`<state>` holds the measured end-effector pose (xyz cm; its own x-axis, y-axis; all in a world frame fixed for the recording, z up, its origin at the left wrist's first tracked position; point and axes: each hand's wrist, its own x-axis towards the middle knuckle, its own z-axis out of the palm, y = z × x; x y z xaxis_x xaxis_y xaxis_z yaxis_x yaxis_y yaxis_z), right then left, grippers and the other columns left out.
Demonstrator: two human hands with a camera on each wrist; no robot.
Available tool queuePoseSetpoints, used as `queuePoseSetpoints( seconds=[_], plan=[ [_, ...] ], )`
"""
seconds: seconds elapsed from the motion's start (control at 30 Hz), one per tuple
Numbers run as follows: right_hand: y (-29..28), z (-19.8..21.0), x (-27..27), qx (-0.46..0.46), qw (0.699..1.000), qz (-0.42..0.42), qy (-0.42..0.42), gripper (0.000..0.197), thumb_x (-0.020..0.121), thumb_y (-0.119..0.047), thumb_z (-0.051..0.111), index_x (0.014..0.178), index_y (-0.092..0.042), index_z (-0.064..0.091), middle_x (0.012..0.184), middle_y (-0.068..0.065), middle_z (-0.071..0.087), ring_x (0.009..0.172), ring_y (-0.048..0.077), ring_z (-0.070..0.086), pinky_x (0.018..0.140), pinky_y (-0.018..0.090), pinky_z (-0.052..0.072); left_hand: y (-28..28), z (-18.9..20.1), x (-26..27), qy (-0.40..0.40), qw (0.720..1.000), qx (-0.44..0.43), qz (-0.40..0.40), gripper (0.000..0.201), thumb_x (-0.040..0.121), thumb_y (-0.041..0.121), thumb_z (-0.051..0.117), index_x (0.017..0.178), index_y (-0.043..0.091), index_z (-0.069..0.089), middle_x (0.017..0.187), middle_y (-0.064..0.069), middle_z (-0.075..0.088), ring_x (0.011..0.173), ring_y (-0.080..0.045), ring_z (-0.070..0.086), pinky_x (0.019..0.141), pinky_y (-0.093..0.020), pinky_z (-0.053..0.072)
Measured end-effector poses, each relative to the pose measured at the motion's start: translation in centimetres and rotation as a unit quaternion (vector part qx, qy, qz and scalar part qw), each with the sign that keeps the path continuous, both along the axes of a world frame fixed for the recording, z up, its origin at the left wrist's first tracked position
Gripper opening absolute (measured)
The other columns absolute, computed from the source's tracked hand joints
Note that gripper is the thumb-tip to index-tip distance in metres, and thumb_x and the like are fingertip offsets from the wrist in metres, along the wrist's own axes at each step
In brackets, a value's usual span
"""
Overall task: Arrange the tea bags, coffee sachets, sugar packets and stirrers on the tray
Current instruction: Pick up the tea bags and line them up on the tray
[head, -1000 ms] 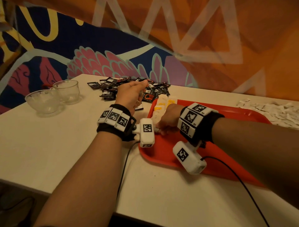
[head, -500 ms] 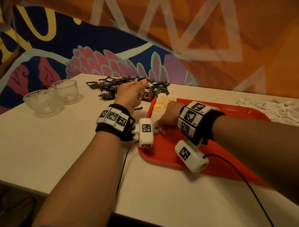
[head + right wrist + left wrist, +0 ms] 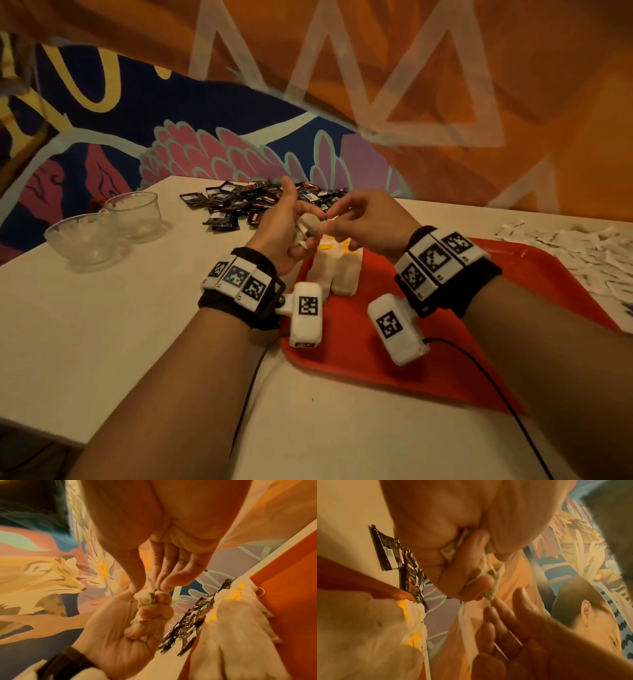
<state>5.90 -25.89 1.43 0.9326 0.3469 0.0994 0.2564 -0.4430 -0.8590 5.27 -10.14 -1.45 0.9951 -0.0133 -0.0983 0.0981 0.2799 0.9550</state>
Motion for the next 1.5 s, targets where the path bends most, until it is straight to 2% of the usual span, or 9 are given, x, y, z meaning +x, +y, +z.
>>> queuePoseSetpoints(
  seconds=[0.23,0.43,0.53,0.63,0.83,1.0,1.17,1.33,1.5],
  plan=[
    [-0.5,-1.4,0.1,0.019,0.999,0.004,-0.038,0.012,0.082,-0.021,0.079,0.082,-0.023,0.067,0.091,-0.001,0.071,0.085,0.016,0.068,0.061,0.024,0.050,-1.2,0.3,-0.4,-0.012,0.999,0.038,-0.036,0.065,0.098,0.067,0.026,0.096,0.011,0.058,0.059,-0.005,0.052,0.040,-0.012,0.044,0.032,-0.017,0.027],
    [-2.0,-1.3,0.4,0.229,0.972,0.003,0.057,0.010,0.091,-0.005,0.065,0.086,-0.011,0.060,0.073,0.004,0.069,0.071,0.016,0.067,0.062,0.028,0.050,-1.0,0.3,-0.3,-0.028,0.998,0.031,-0.048,0.050,0.096,0.059,0.044,0.105,0.015,0.066,0.071,-0.003,0.064,0.047,-0.010,0.044,0.035,-0.016,0.020],
    [-2.5,-1.3,0.4,0.312,0.944,0.001,0.110,0.007,0.094,-0.006,0.061,0.094,-0.012,0.060,0.081,0.005,0.070,0.071,0.013,0.068,0.061,0.024,0.052,-0.9,0.2,-0.4,-0.057,0.997,0.021,-0.055,0.051,0.087,0.050,0.057,0.118,0.010,0.063,0.080,-0.003,0.065,0.044,-0.007,0.043,0.033,-0.014,0.021],
    [-2.6,-1.6,0.5,0.350,0.926,0.013,0.142,0.008,0.095,-0.007,0.060,0.099,-0.014,0.061,0.090,0.007,0.071,0.075,0.014,0.069,0.061,0.023,0.053,-1.1,0.1,-0.6,-0.097,0.993,0.057,-0.020,0.024,0.093,0.027,0.061,0.109,0.010,0.066,0.079,0.000,0.062,0.044,-0.005,0.041,0.033,-0.013,0.026],
    [-3.1,-1.9,1.0,0.285,0.944,0.021,0.165,0.012,0.095,-0.003,0.058,0.099,-0.014,0.062,0.106,0.014,0.072,0.086,0.019,0.070,0.067,0.027,0.054,-1.2,0.3,-0.6,-0.139,0.984,0.100,0.054,0.012,0.097,0.018,0.060,0.096,0.011,0.071,0.083,-0.012,0.054,0.046,-0.006,0.041,0.037,-0.015,0.032],
    [-3.7,-1.8,1.3,0.208,0.973,0.036,0.087,0.026,0.086,-0.004,0.069,0.109,-0.017,0.067,0.114,0.006,0.069,0.104,0.023,0.066,0.083,0.040,0.056,-1.8,0.7,-1.1,-0.188,0.960,0.192,0.076,0.004,0.091,0.012,0.069,0.092,0.015,0.069,0.074,0.002,0.063,0.045,0.001,0.049,0.043,-0.013,0.037],
    [-3.0,-2.0,1.0,0.181,0.983,-0.004,-0.008,0.009,0.091,-0.010,0.068,0.085,-0.018,0.068,0.088,0.006,0.072,0.083,0.024,0.069,0.070,0.035,0.055,-1.9,0.9,-1.1,-0.200,0.959,0.174,0.098,0.009,0.092,0.014,0.067,0.086,0.019,0.071,0.069,0.012,0.062,0.047,0.001,0.050,0.045,-0.014,0.038],
    [-2.7,-2.2,1.1,0.178,0.984,-0.009,-0.007,0.008,0.092,-0.009,0.066,0.089,-0.016,0.064,0.092,0.014,0.072,0.087,0.031,0.071,0.066,0.033,0.054,-1.6,0.8,-0.9,-0.210,0.953,0.190,0.111,0.011,0.092,0.011,0.068,0.086,0.019,0.072,0.063,0.014,0.062,0.046,-0.003,0.045,0.045,-0.018,0.038],
    [-2.7,-2.5,1.1,0.160,0.984,-0.015,-0.073,0.011,0.086,-0.022,0.074,0.094,-0.028,0.071,0.100,-0.003,0.074,0.096,0.014,0.069,0.079,0.036,0.057,-1.8,0.8,-1.1,-0.223,0.943,0.231,0.086,0.009,0.092,0.011,0.067,0.087,0.017,0.072,0.062,0.017,0.061,0.046,0.002,0.050,0.044,-0.010,0.036]
  ],
)
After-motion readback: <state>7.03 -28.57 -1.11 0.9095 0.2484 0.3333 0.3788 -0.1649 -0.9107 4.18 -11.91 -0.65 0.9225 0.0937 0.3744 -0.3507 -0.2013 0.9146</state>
